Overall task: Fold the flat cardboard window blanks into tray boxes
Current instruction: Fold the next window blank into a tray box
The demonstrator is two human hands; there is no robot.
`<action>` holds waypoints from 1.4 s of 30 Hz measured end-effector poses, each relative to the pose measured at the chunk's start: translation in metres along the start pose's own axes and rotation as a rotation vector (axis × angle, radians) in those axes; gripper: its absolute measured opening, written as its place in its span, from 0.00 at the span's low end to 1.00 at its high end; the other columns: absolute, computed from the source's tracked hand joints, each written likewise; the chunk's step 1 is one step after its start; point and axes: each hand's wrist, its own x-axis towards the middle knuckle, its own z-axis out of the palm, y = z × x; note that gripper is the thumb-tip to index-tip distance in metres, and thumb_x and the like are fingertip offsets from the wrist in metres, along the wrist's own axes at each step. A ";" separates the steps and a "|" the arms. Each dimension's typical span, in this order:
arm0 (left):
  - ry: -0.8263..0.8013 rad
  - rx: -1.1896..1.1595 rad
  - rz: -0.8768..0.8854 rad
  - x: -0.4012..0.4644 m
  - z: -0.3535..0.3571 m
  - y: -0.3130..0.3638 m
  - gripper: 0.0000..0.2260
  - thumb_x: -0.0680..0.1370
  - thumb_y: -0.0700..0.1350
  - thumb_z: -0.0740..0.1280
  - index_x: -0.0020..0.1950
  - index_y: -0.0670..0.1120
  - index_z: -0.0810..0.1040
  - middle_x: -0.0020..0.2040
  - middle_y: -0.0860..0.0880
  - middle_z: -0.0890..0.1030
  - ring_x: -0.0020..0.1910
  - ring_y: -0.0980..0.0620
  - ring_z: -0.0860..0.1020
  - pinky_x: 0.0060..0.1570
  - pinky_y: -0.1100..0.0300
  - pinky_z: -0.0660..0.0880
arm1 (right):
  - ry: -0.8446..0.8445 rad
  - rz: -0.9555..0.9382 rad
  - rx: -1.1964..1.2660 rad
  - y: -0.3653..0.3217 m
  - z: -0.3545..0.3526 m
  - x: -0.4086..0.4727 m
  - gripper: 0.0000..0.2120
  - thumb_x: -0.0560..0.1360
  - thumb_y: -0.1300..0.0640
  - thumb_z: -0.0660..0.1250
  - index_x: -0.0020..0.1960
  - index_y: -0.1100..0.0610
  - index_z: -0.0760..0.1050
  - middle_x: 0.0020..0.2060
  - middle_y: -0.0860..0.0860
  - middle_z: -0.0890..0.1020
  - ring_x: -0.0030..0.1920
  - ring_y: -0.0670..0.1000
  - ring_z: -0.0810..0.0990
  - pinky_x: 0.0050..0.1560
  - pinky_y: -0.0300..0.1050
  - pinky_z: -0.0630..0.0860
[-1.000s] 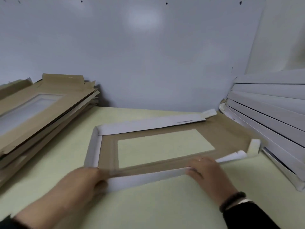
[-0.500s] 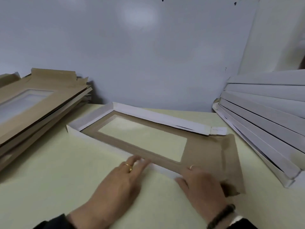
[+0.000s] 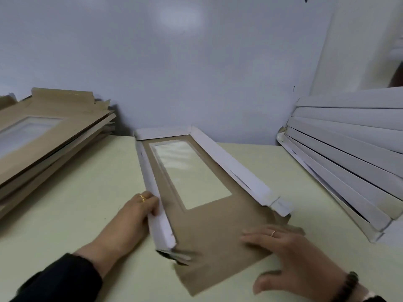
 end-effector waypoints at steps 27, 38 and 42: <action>-0.327 0.239 0.185 -0.050 -0.008 0.022 0.42 0.60 0.77 0.27 0.71 0.64 0.45 0.71 0.70 0.45 0.72 0.67 0.41 0.68 0.70 0.45 | 0.036 -0.005 0.244 -0.011 0.028 0.024 0.32 0.71 0.33 0.45 0.67 0.45 0.70 0.64 0.33 0.66 0.66 0.27 0.53 0.64 0.22 0.50; 0.022 -0.002 -0.015 -0.045 -0.019 0.025 0.04 0.76 0.60 0.60 0.46 0.64 0.74 0.42 0.59 0.78 0.45 0.62 0.74 0.44 0.68 0.69 | 0.365 0.314 0.281 -0.020 0.038 0.040 0.07 0.74 0.52 0.67 0.50 0.52 0.81 0.42 0.40 0.80 0.45 0.43 0.76 0.46 0.31 0.68; 0.076 0.333 0.014 -0.034 -0.015 0.037 0.08 0.76 0.46 0.60 0.47 0.55 0.79 0.32 0.54 0.77 0.33 0.53 0.77 0.31 0.64 0.67 | 0.372 0.407 0.174 -0.031 0.039 0.047 0.18 0.73 0.52 0.69 0.62 0.49 0.73 0.54 0.43 0.79 0.52 0.47 0.77 0.47 0.33 0.69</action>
